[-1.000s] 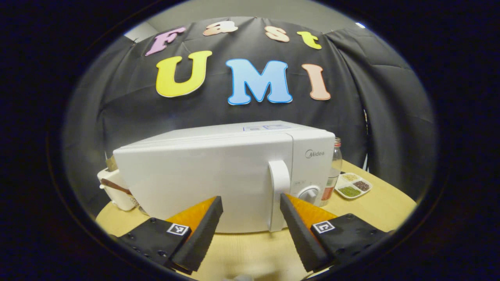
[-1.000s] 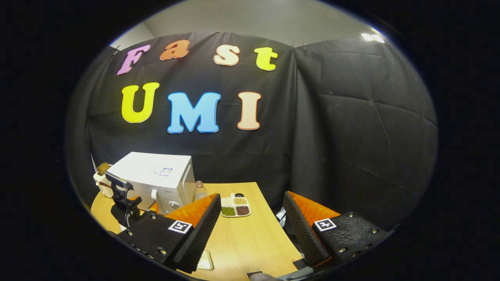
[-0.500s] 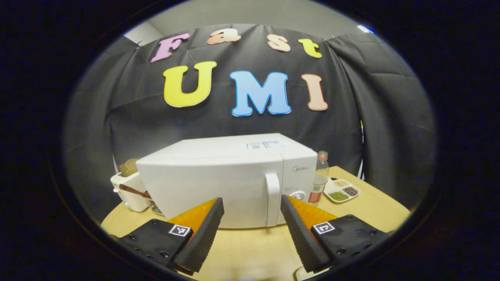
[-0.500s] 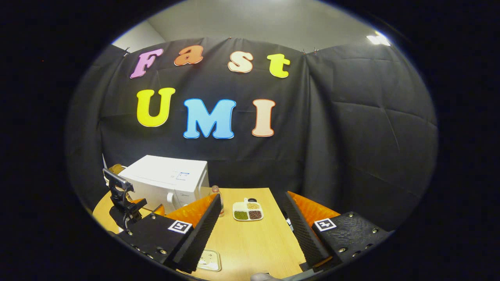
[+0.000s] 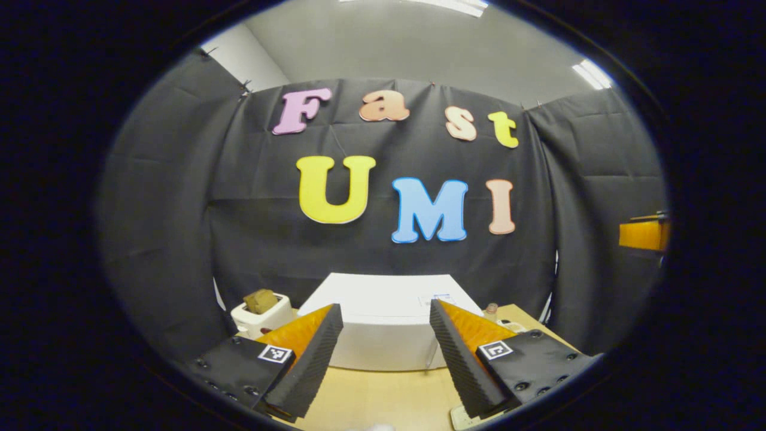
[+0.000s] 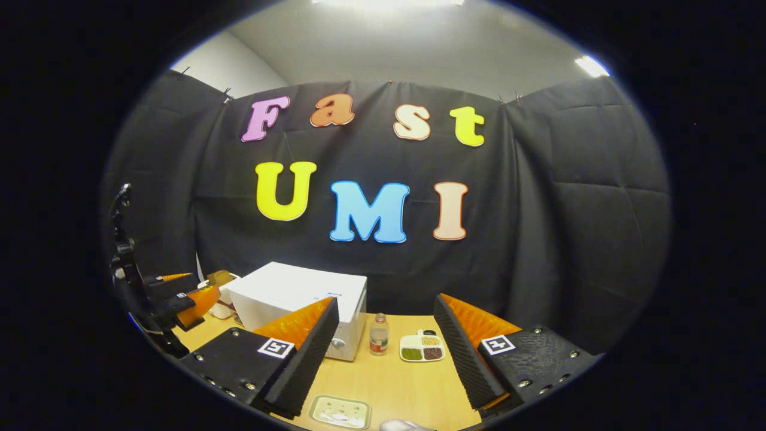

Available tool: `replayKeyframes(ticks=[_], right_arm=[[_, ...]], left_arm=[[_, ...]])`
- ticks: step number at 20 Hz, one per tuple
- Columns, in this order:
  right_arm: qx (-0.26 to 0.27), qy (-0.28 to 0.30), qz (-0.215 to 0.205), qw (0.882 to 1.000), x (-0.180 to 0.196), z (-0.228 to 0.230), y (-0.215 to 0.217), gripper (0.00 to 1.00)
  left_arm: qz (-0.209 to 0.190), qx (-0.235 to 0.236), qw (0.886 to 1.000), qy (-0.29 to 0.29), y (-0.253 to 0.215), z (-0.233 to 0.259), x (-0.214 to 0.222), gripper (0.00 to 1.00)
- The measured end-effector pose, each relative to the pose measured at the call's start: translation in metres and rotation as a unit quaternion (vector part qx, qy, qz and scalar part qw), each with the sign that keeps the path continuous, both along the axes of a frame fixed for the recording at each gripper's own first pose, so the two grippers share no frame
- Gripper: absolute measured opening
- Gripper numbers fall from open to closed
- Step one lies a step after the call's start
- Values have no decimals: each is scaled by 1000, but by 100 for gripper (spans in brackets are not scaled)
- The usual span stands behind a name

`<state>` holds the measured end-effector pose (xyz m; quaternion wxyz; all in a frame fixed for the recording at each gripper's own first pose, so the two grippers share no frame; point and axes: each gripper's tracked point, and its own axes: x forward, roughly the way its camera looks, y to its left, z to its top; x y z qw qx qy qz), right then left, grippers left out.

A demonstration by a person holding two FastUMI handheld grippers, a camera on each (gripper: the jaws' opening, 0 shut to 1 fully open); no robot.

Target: Open the microwave oven with the left hand, put the food in, and close the microwave oven.

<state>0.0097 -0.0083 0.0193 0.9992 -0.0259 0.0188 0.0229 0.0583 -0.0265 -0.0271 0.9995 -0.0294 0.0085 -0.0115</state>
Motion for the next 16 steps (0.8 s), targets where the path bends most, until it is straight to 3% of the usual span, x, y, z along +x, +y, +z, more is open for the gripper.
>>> replayKeyframes(ticks=[5,16], right_arm=[[25,-12,-6,1000,3,3,12,98],[19,-8,-31,999,-4,-2,24,98]], left_arm=[[36,13,999,-25,60,53,-31,96],[24,13,999,-29,79,63,-49,96]])
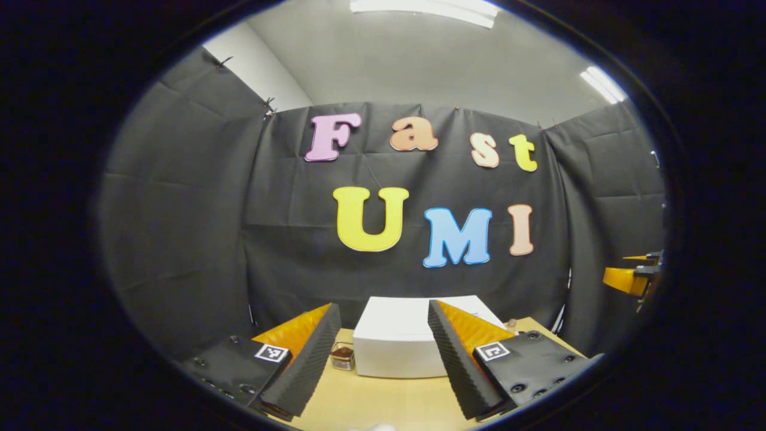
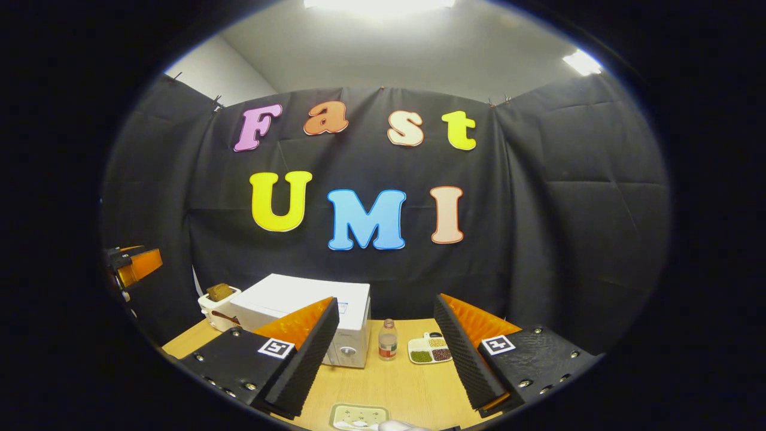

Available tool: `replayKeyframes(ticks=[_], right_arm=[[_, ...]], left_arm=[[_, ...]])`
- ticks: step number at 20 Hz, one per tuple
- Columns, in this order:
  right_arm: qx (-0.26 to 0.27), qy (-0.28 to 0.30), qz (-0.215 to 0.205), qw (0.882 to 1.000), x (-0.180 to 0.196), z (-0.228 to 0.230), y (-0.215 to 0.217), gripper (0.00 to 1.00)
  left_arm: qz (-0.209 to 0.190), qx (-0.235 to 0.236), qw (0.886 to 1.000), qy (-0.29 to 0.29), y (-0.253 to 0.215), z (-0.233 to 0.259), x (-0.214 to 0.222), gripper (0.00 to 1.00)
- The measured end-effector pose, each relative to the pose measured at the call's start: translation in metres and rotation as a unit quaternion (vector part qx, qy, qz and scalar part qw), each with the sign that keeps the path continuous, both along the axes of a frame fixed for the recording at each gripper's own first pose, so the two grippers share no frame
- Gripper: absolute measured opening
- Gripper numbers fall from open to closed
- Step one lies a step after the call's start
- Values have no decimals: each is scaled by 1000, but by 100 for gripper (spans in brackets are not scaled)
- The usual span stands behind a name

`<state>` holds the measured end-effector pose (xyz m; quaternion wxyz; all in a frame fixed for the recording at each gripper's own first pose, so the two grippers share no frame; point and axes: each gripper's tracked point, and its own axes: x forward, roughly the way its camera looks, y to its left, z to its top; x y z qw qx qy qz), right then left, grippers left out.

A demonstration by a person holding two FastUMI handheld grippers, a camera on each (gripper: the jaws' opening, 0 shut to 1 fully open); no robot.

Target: Open the microwave oven with the left hand, put the food in, and close the microwave oven.

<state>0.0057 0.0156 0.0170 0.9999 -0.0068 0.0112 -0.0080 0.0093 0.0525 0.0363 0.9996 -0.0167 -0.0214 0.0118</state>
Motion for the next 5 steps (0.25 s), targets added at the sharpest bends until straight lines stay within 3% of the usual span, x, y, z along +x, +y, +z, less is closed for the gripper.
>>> replayKeyframes(ticks=[5], right_arm=[[-1,-1,-9,1000,-9,-2,3,98]], left_arm=[[-6,-5,1000,-7,0,1,-3,96]])
